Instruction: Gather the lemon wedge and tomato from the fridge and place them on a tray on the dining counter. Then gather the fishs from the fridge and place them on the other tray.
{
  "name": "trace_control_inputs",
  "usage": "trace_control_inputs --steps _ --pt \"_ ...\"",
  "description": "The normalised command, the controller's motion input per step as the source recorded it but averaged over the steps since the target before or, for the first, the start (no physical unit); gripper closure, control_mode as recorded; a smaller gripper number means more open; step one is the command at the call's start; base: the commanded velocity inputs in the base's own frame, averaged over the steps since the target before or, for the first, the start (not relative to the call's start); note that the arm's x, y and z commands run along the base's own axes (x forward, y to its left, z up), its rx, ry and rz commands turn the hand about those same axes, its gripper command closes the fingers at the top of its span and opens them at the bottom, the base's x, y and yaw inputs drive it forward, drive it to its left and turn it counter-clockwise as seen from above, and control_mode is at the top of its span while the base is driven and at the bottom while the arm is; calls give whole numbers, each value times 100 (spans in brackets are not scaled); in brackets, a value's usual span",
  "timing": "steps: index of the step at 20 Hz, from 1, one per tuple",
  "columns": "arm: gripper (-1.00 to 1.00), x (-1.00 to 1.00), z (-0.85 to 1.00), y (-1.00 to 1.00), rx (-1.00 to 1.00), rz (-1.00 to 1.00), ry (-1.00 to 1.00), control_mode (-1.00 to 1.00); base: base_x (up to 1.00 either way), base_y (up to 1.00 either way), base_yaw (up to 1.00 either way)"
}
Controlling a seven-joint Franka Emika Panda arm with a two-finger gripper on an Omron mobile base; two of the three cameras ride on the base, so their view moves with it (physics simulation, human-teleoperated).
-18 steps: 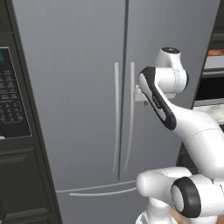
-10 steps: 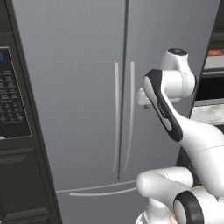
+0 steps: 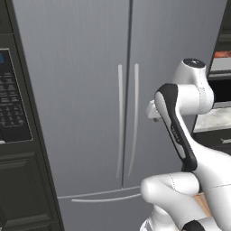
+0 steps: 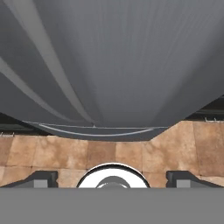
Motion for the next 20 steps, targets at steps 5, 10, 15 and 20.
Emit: trace_control_inputs --steps 5,10,15,20 --pt "-100 -1 0 0 0 0 0 -100 0 0 0" --pt "-100 0 0 0 0 0 0 -100 0 0 0" --pt "-100 0 0 0 0 0 0 -100 0 0 0" --pt "-100 0 0 0 0 0 0 -100 0 0 0"
